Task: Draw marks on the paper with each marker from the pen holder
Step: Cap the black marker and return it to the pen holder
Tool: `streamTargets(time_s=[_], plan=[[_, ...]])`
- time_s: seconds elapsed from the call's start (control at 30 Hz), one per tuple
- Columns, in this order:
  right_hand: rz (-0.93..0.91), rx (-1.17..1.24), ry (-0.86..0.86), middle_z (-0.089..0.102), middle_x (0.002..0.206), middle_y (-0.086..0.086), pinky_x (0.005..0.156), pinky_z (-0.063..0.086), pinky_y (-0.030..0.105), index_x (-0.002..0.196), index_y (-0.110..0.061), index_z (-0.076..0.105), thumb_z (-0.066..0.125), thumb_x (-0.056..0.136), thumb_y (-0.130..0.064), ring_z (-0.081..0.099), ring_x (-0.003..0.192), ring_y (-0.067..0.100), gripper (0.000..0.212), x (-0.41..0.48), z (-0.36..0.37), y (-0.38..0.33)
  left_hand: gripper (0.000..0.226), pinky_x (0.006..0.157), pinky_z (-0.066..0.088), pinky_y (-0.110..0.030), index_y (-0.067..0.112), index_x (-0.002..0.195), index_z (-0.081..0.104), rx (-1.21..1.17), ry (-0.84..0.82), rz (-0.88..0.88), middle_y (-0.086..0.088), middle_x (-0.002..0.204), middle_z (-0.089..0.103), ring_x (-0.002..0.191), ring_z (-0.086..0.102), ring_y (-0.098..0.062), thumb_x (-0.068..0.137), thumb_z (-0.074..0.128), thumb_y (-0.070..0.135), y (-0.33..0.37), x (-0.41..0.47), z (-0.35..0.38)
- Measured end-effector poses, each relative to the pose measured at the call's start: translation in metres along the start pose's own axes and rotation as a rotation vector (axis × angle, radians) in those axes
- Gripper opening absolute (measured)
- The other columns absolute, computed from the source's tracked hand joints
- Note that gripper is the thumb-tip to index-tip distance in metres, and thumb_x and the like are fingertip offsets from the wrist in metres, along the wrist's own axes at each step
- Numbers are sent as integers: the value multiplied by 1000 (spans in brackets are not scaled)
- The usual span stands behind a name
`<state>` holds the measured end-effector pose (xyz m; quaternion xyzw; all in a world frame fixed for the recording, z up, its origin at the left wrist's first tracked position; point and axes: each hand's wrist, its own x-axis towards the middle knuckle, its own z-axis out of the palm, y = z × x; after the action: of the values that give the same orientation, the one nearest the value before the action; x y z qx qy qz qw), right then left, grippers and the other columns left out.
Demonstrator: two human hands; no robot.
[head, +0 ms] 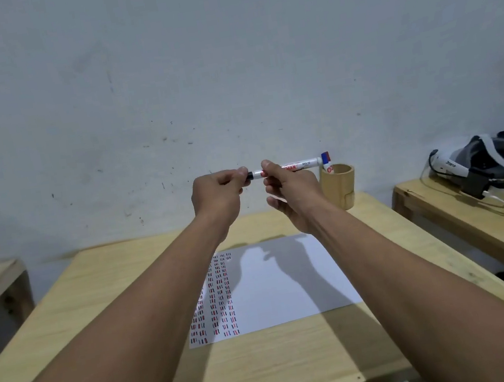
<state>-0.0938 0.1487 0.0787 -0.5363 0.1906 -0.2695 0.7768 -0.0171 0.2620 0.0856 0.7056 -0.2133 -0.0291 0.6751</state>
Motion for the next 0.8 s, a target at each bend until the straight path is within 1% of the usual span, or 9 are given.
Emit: streamTargets(time_s=[0.07,0.13,0.23,0.27,0.33,0.4,0.57,0.63,0.8], plan=[[57,136,70,65,71,2,57,59,19,89,-4,71,78,89,-19,63,63,9,17,2,4,-3,17,85,56,-34,27,76,75,41,35,45,6,82,77,85,67,-17,92,70,33,4,0,6],[41,211,170,71,76,6,60,61,22,114,5,65,82,85,-14,69,59,11,38,2,9,-6,17,71,51,-25,23,81,75,79,91,69,6,82,75,78,62,-14,93,68,33,8,-1,13],[-88,102,252,73,78,4,72,64,29,158,-17,13,79,86,-15,68,56,11,98,11,5,-3,17,60,41,-17,19,90,77,116,143,82,6,82,73,73,59,-9,94,66,32,13,-2,24],[-139,13,256,73,80,4,75,64,33,159,-26,7,75,88,-17,66,58,12,98,10,4,-2,18,58,40,-16,19,92,78,128,149,95,6,82,73,72,59,-7,94,66,32,15,-2,27],[-264,-265,267,74,92,8,78,63,43,136,-23,45,65,94,-29,68,67,19,47,9,-1,-5,18,58,39,-14,19,92,78,164,152,143,4,84,73,71,60,-8,94,66,32,19,0,32],[-310,-510,239,73,94,10,74,61,44,111,-20,60,54,98,-33,70,74,22,20,6,-8,-10,18,56,37,-13,20,91,78,222,152,214,4,83,72,68,59,-7,95,65,32,25,4,36],[-396,-926,152,71,78,6,64,59,46,98,-19,59,51,92,-29,69,74,28,14,11,-37,-22,19,60,45,-22,23,89,78,359,63,362,9,77,74,63,61,-7,94,63,34,40,15,55],[-427,-1101,155,63,69,-2,57,47,34,98,-19,63,53,98,-35,62,71,21,18,17,-50,-29,23,63,47,-24,23,89,77,388,12,386,12,77,74,70,64,-8,95,59,36,44,19,68],[-395,-1129,191,61,76,0,68,46,33,91,-11,69,57,99,-32,61,81,26,25,46,-85,-49,42,78,51,-36,11,98,72,377,-7,317,-4,89,72,86,64,-24,103,39,37,37,33,106]])
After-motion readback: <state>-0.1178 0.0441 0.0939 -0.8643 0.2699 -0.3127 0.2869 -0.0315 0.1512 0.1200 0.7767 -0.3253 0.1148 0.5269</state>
